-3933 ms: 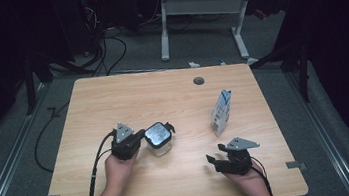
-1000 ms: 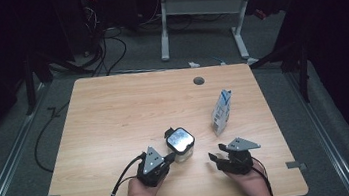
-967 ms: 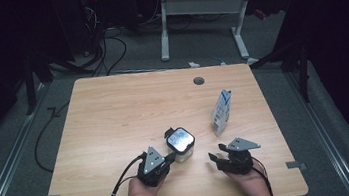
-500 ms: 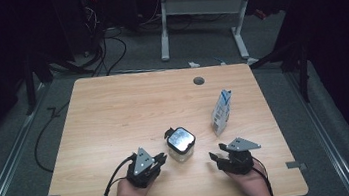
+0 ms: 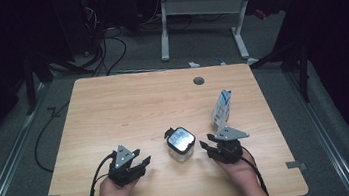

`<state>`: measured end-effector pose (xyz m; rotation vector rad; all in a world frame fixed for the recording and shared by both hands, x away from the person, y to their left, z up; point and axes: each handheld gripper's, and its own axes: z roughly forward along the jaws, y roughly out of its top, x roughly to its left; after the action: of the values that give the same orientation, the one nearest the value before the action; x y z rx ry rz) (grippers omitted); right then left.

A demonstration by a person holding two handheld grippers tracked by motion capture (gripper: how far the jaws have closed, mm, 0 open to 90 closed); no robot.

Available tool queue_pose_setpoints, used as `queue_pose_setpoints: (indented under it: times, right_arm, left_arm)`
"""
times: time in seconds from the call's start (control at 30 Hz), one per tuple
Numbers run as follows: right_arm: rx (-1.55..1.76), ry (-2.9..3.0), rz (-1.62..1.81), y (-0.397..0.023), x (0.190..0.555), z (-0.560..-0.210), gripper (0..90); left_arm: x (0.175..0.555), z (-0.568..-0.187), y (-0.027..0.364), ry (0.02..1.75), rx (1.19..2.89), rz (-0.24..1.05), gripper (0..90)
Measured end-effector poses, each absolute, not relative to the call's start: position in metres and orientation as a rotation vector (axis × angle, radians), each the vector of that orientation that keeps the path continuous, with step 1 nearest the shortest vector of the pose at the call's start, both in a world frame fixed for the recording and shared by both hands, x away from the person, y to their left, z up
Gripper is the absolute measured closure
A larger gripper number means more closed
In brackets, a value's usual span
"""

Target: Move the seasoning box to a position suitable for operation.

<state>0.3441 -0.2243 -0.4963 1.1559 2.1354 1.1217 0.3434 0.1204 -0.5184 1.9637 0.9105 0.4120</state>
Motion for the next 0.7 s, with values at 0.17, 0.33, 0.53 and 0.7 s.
queue_pose_setpoints:
  times: [0.17, 0.33, 0.53, 0.7]
  right_arm:
    - [1.182, 2.095, 1.142, -0.226, 0.35, -0.493, 60.1]
    - [1.173, 2.118, 1.17, -0.231, 0.343, -0.5, 62.1]
    - [1.153, 2.145, 1.159, -0.229, 0.339, -0.503, 63.4]
    - [1.139, 2.147, 1.155, -0.228, 0.336, -0.502, 63.8]
  left_arm:
    - [0.344, -0.518, 0.12, 0.919, 1.952, 0.405, 41.6]
    - [0.347, -0.507, 0.114, 0.904, 1.922, 0.424, 50.2]
    - [0.357, -0.497, 0.102, 0.902, 1.882, 0.403, 62.7]
    - [0.368, -0.485, 0.093, 0.876, 1.856, 0.416, 70.5]
